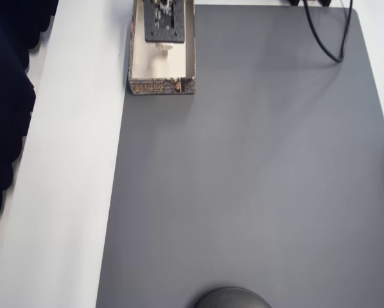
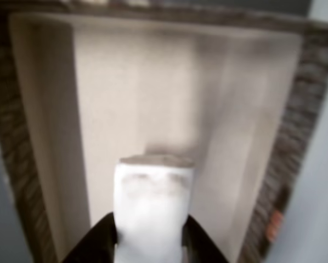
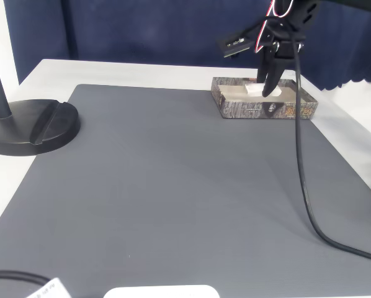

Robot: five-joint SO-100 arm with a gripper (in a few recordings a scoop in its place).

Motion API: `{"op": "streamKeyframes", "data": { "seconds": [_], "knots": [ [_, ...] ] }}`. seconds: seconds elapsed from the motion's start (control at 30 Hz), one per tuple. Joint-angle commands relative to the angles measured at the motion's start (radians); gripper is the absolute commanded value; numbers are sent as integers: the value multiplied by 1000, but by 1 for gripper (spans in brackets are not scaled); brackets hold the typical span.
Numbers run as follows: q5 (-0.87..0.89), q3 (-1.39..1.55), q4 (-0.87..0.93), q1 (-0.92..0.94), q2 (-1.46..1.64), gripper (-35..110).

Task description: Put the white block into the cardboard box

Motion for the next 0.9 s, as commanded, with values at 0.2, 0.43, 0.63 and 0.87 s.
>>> {"op": "streamKeyframes", "data": {
  "seconds": [0.2, 0.43, 0.63, 0.87],
  "knots": [
    [5, -181, 0, -15, -64, -2],
    [-6, -190, 2, -25, -84, -2],
    [-12, -189, 5, -28, -100, -1],
    [-21, -198, 6, -37, -107, -1]
  ]
}}
